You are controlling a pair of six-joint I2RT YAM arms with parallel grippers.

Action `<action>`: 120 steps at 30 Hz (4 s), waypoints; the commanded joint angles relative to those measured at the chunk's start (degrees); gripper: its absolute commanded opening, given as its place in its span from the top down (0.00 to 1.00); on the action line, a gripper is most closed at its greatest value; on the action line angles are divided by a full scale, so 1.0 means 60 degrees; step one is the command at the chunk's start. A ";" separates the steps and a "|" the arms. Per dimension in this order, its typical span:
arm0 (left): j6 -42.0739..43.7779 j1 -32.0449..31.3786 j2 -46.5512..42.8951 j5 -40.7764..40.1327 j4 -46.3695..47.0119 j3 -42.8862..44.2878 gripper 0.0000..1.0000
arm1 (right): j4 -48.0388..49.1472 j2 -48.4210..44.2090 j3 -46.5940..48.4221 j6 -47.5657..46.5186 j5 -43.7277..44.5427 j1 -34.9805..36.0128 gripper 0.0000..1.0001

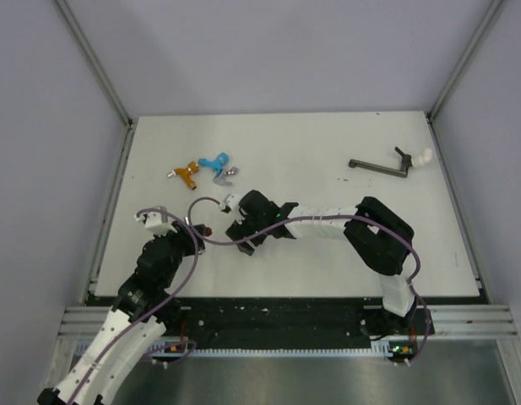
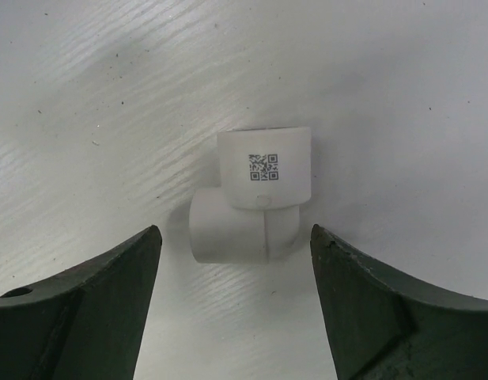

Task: Install the water faucets

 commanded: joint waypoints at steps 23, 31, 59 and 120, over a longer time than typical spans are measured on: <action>0.0066 0.0058 0.1977 0.5708 0.4835 0.0232 1.00 | 0.3026 -0.6171 -0.4656 -0.3580 -0.0425 -0.0248 1.00; -0.0476 0.0102 0.3416 0.8351 0.6948 0.1418 1.00 | 0.1972 -0.8796 -0.5054 -0.4667 -0.0250 -0.0248 1.00; -0.2659 0.1142 0.4705 1.0037 0.9409 0.1801 1.00 | 0.3800 -1.0057 -0.6020 -0.7347 -0.0805 -0.0248 1.00; -0.5543 0.0352 0.5028 0.6610 0.8925 0.0645 1.00 | 0.7036 -0.9501 -0.6957 -0.9031 0.0439 0.0499 1.00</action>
